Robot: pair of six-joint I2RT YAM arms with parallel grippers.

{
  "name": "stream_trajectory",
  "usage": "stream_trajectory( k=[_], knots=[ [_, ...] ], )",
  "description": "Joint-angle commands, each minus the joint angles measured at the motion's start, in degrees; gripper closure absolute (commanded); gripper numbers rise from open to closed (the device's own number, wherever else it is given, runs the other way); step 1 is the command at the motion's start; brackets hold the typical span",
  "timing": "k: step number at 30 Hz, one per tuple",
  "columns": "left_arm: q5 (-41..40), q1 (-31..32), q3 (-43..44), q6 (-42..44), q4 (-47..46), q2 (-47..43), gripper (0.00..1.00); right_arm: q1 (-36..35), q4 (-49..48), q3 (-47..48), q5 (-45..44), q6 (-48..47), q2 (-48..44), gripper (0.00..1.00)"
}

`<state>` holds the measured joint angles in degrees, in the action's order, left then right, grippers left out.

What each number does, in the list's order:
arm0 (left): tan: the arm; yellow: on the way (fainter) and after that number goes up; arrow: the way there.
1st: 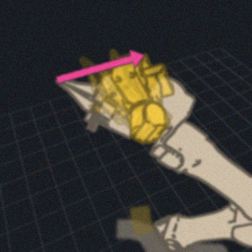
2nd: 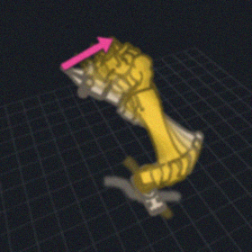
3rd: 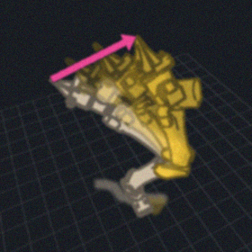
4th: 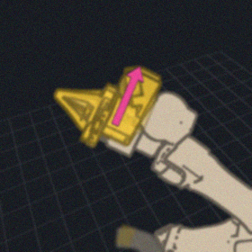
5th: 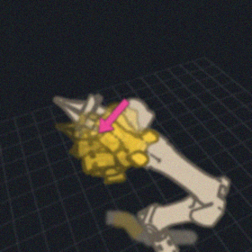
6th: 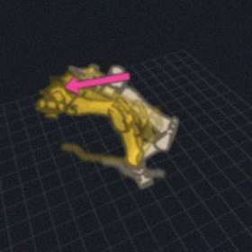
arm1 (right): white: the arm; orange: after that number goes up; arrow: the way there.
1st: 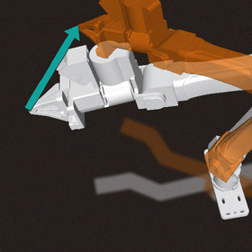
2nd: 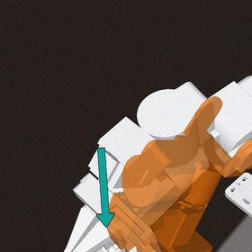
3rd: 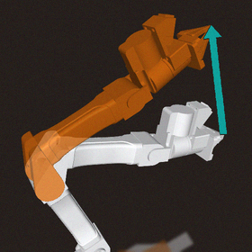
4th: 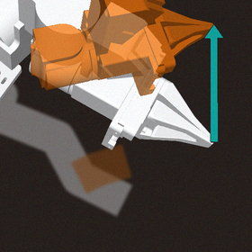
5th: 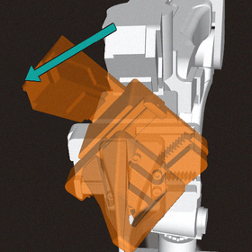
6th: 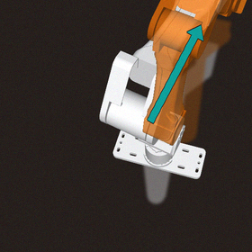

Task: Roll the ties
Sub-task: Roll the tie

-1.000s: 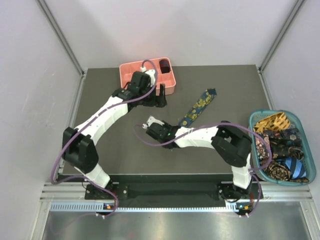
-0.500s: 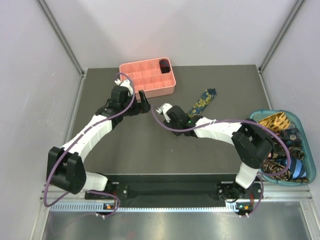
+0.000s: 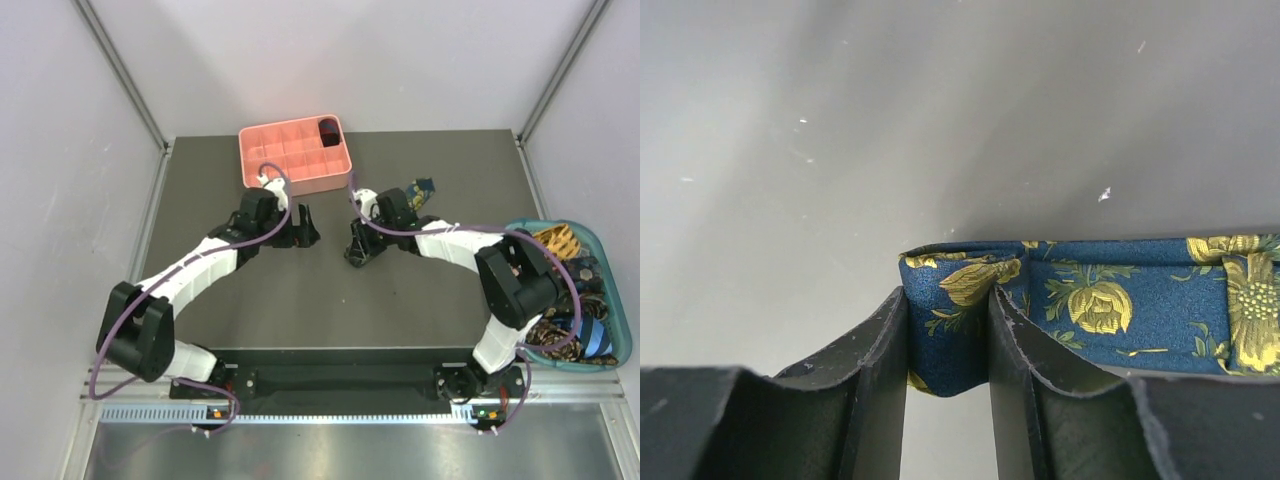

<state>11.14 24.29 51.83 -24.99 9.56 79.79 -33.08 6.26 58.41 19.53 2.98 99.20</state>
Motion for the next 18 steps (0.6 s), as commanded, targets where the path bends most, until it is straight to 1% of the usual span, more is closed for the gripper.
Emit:
stream_trajectory(
  k=[1,4,5,8,12,18],
  knots=[
    [-0.06,3.29,-0.24,4.07,-6.39,0.98,0.02,2.14,-1.60,-4.88,14.48,4.57,3.28,0.75],
    [-2.60,8.29,1.42,7.31,-6.49,3.17,0.02,4.16,-3.53,-6.46,16.94,5.62,3.63,0.75],
    [-3.31,8.31,1.95,8.37,-6.49,3.88,0.02,4.51,-4.15,-6.73,17.82,5.80,3.81,0.75],
    [-5.85,13.22,4.24,11.98,-6.05,6.86,0.02,7.32,-5.82,-7.44,21.77,7.56,4.86,0.75],
    [-7.53,16.31,6.61,16.54,-6.31,11.08,0.01,10.40,-9.24,-7.96,27.12,9.93,7.06,0.75],
    [-8.59,18.42,10.03,20.50,-6.84,16.79,0.01,14.53,-12.41,-8.84,30.91,13.89,9.87,0.77]
  ],
)
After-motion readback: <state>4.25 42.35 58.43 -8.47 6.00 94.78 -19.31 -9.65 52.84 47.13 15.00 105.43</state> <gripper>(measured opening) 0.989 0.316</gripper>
